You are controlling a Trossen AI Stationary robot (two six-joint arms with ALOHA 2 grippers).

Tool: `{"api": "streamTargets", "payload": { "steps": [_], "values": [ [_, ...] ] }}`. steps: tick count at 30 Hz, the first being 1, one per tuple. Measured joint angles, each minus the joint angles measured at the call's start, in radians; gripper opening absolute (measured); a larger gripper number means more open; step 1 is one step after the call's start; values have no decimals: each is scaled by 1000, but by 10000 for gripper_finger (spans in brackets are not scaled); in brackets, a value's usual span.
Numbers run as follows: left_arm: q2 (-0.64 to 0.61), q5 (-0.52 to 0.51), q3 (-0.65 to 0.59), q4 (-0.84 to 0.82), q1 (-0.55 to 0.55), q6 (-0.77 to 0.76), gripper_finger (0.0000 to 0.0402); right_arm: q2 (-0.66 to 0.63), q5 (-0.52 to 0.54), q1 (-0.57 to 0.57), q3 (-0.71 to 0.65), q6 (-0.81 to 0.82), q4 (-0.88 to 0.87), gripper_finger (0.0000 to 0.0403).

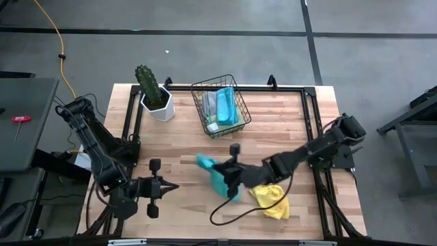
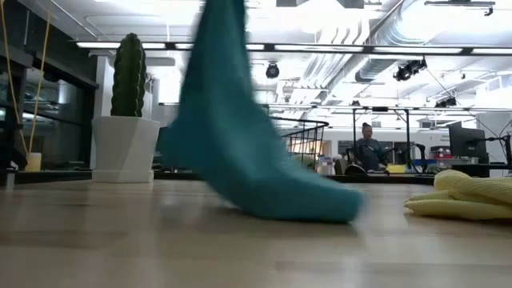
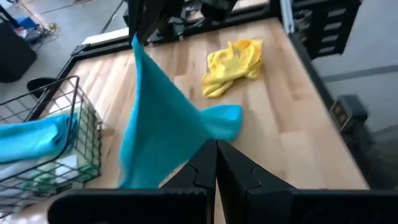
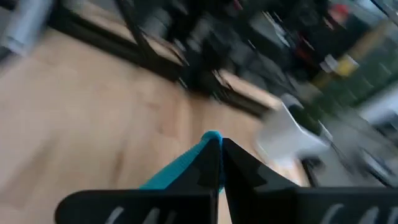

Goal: Fold microfiber towels
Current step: Fold the blue microfiber cloth

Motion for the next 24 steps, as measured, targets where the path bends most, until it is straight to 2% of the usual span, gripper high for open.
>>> {"api": "streamTargets", "payload": {
  "steps": [3,7,12,15,19,24],
  "values": [
    [0,-21,-32,-5,3,0,0,-1,-166,-29,-21,-54,88,0],
    [0,-38,-44,-15,28,0,0,-3,-295,16,-22,-56,1,0],
    [2,-40,-45,-7,79,-36,3,-5,-207,77,-23,71,-143,0],
    [35,-10,-46,-7,116,-53,21,-5,-189,77,-23,127,-176,0],
    [118,66,-46,33,160,-55,64,-5,-187,75,-23,147,-188,0],
    [308,256,-45,118,199,-44,137,-5,-184,49,-23,177,-211,0]
  ]
}}
